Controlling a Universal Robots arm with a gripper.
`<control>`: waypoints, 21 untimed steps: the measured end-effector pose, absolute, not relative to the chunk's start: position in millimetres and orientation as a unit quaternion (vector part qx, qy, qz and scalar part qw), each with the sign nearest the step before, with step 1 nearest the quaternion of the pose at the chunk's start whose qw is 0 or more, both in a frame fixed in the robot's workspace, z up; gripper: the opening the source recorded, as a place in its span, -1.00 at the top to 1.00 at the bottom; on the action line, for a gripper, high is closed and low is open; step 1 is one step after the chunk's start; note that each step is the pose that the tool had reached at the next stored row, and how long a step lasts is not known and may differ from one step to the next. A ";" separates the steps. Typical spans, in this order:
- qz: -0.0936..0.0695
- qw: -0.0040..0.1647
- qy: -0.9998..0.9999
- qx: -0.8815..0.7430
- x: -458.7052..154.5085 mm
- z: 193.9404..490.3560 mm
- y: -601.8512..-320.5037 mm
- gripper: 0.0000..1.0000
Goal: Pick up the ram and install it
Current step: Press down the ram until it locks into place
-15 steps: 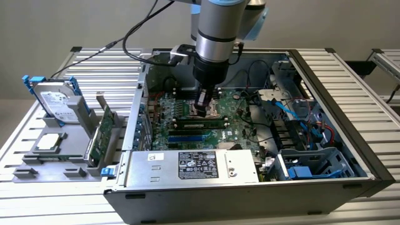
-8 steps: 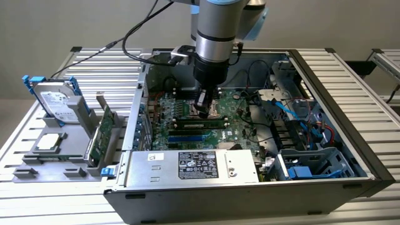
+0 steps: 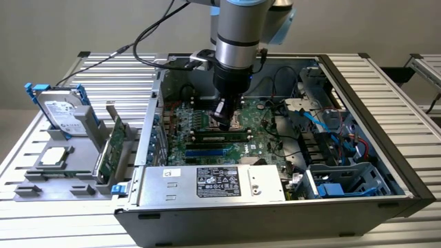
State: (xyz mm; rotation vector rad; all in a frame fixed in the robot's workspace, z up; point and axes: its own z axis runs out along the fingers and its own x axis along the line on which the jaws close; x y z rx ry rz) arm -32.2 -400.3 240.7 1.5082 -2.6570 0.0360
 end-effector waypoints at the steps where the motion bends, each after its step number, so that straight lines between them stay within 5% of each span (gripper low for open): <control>1: 0.012 0.043 -0.873 0.486 -32.2 240.5 -400.2 0.79; 21: 0.013 0.032 -0.926 0.375 -32.1 239.8 -400.2 0.79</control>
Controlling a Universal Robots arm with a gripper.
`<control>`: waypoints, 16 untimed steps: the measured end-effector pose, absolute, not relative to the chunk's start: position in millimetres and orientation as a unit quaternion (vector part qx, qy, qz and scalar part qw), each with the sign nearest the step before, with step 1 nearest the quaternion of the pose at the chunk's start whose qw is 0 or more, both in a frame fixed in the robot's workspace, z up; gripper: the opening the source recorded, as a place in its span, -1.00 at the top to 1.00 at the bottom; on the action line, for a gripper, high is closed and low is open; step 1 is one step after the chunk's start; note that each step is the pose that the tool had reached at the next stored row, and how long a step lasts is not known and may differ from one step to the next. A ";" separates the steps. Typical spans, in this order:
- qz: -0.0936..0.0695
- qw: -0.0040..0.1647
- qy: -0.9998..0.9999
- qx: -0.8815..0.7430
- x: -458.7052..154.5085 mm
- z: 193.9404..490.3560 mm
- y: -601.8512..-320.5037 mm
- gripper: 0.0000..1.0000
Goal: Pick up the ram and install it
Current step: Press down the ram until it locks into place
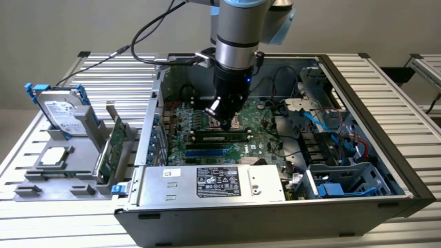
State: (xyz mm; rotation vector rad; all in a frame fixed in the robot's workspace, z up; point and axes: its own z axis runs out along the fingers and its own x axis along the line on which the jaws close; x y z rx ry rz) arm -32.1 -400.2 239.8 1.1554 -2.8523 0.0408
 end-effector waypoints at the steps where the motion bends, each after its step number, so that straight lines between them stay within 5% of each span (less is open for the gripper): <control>1: 0.014 0.032 -0.928 0.370 -32.1 239.8 -400.2 0.79; 16: 0.016 0.023 -0.955 0.294 -32.2 240.0 -400.1 0.79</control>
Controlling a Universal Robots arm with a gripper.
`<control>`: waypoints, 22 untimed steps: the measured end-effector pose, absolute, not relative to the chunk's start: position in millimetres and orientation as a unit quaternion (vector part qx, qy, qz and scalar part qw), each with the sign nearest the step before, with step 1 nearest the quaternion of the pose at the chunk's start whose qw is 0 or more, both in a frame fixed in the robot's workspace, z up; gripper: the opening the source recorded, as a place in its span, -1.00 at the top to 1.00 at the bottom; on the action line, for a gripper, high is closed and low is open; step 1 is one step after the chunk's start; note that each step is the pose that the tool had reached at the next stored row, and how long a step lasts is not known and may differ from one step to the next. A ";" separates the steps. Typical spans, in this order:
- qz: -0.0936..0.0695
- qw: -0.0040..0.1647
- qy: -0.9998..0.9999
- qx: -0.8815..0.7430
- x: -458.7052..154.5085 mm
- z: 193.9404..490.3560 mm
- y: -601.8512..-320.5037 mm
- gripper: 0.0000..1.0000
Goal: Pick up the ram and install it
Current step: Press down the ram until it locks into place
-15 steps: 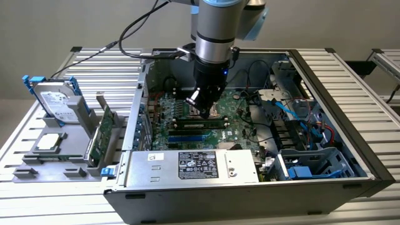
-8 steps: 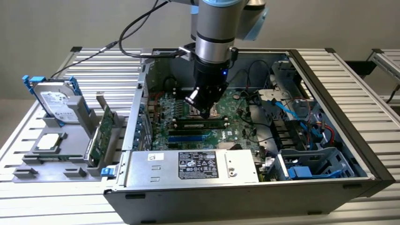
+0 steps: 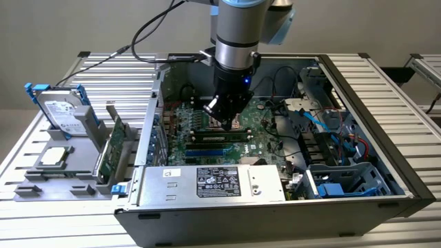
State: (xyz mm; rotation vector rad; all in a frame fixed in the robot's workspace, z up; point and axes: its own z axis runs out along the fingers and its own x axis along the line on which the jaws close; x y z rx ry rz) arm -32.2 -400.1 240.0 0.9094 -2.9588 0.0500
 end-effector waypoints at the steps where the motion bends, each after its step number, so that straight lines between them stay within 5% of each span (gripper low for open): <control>1: 0.016 0.023 -0.957 0.288 -32.2 240.0 -400.2 0.79; 22: 0.015 0.019 -0.984 0.178 -32.7 241.8 -400.2 0.79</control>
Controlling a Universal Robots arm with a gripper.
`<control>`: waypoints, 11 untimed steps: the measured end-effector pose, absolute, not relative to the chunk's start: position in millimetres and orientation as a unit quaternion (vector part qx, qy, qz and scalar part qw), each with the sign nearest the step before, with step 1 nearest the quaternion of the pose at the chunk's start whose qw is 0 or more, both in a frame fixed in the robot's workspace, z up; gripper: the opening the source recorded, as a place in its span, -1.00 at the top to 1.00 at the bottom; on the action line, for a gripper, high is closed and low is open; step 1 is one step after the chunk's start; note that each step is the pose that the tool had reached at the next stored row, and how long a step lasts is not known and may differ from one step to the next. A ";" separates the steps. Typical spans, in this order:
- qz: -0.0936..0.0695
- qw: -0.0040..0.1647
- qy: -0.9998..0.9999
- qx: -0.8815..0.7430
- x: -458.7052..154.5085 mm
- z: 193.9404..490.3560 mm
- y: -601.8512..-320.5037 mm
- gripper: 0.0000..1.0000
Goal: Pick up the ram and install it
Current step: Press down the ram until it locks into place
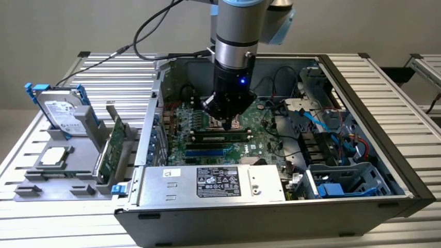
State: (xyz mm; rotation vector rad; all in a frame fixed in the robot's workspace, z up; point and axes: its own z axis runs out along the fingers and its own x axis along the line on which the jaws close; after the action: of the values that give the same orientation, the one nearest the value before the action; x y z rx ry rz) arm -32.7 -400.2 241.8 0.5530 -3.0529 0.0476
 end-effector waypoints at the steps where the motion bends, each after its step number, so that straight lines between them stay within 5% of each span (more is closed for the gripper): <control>1: 0.015 0.019 -0.985 0.172 -32.7 241.7 -400.2 0.79; 11: 0.014 0.020 -0.994 0.107 -32.7 241.6 -400.2 0.79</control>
State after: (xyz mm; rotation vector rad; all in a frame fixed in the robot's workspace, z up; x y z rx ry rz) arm -32.7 -400.2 241.6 0.3310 -3.0829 0.0429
